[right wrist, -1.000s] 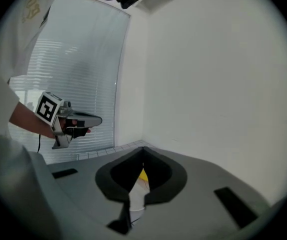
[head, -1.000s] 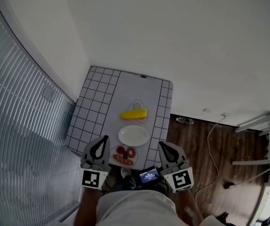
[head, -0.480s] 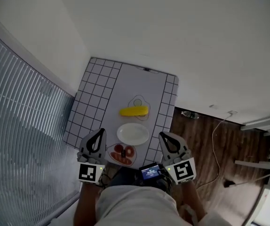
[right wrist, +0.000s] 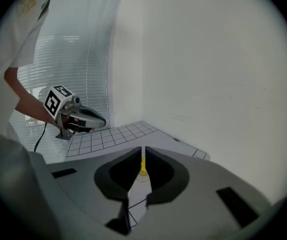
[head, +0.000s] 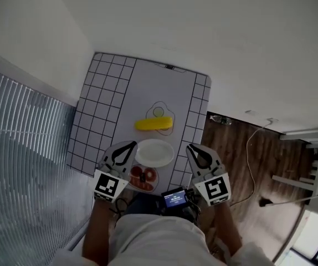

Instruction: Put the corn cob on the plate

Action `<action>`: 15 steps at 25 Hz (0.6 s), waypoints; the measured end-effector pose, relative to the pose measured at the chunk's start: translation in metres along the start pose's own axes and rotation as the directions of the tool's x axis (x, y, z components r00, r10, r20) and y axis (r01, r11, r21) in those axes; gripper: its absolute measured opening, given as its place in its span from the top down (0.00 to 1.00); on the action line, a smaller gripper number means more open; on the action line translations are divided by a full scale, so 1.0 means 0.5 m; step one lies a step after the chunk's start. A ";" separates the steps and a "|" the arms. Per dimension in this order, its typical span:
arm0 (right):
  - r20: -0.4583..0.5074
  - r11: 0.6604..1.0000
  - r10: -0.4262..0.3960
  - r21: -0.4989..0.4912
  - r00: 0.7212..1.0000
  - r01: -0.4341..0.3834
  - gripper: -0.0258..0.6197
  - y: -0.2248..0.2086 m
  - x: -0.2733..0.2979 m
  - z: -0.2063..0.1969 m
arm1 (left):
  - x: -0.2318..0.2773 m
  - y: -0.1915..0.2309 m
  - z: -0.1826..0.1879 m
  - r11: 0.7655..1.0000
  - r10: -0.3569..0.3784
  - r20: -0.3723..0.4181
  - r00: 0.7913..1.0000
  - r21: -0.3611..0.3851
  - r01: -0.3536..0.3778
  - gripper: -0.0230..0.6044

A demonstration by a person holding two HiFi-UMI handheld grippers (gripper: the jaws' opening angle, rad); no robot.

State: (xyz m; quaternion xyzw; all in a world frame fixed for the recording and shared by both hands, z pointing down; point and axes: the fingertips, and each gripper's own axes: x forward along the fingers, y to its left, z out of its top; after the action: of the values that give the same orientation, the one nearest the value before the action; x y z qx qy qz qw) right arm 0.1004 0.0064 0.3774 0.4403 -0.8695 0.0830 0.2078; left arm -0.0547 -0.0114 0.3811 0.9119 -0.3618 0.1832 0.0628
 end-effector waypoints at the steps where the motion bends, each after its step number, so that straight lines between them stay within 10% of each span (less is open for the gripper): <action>1: -0.012 1.000 -0.001 0.003 1.000 0.001 0.92 0.001 0.004 -0.007 | 0.008 0.001 -0.009 1.000 -0.019 -0.013 1.000 0.002 0.019 0.95; 15: -0.165 0.998 0.058 0.026 0.985 -0.054 0.84 0.004 0.106 -0.109 | 0.066 0.055 -0.127 0.994 -0.107 -0.105 0.989 -0.033 0.104 0.94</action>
State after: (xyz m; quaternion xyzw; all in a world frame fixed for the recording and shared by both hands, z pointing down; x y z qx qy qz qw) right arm 0.0869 -0.0133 0.4494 0.4096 -0.8602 0.1344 0.2724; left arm -0.0698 -0.0370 0.4518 0.9177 -0.3117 0.2231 0.1040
